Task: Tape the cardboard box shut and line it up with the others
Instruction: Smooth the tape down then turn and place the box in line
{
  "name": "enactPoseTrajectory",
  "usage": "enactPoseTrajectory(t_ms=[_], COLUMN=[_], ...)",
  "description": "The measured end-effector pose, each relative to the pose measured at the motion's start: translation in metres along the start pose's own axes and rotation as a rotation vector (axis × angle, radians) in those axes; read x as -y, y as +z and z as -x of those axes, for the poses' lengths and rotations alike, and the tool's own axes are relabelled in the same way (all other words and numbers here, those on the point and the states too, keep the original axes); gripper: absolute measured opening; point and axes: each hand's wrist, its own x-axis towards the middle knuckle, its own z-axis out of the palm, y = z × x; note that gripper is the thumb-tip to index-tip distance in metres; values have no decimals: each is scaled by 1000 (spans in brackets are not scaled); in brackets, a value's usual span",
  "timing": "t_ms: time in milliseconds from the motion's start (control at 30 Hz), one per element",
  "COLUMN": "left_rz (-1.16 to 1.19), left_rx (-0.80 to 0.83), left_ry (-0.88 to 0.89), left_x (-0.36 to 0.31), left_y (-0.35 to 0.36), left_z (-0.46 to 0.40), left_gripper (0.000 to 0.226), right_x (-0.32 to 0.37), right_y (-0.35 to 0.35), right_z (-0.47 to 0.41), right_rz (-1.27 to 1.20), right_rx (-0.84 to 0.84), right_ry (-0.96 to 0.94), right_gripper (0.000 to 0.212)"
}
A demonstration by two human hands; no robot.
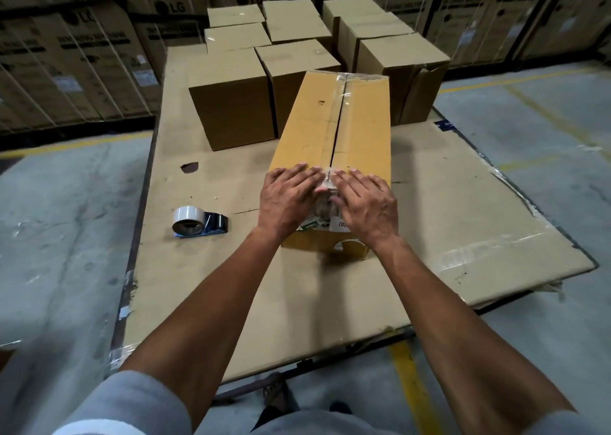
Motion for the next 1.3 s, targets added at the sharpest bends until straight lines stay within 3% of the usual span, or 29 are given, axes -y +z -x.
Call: enactPoseTrajectory(t_ms=[100, 233, 433, 533, 633, 700, 833, 967, 1033, 1200, 1300], left_rz=[-88, -134, -78, -161, -187, -152, -82, 106, 184, 269, 271], left_rx=[99, 155, 63, 129, 201, 179, 111, 68, 125, 540, 543], left_ry=[114, 125, 52, 61, 58, 62, 47, -108, -236, -385, -418], left_x=[13, 16, 3, 2, 3, 2, 0, -5, -6, 2, -2], left_y=[0, -2, -2, 3, 1, -1, -8, -21, -24, -34, -32], left_z=[5, 8, 7, 10, 11, 10, 6, -12, -29, -74, -76], left_gripper=[62, 81, 59, 75, 90, 87, 71, 48, 54, 88, 84], right_x=[-4, -2, 4, 3, -3, -2, 4, 4, 2, -11, -8], right_y=[2, 2, -2, 2, 0, -2, -6, -14, -18, -24, -18], right_z=[2, 2, 1, 2, 3, 3, -3, -18, -32, -68, -69], right_rz=[25, 26, -11, 16, 26, 26, -70, -239, -317, -401, -353], right_rx=[70, 87, -38, -9, 89, 96, 13, -7, 87, 449, 485], right_ry=[-35, -30, 19, -7, -40, -27, 42, 169, 276, 421, 466], right_gripper=[80, 91, 51, 58, 81, 80, 57, 52, 60, 93, 90])
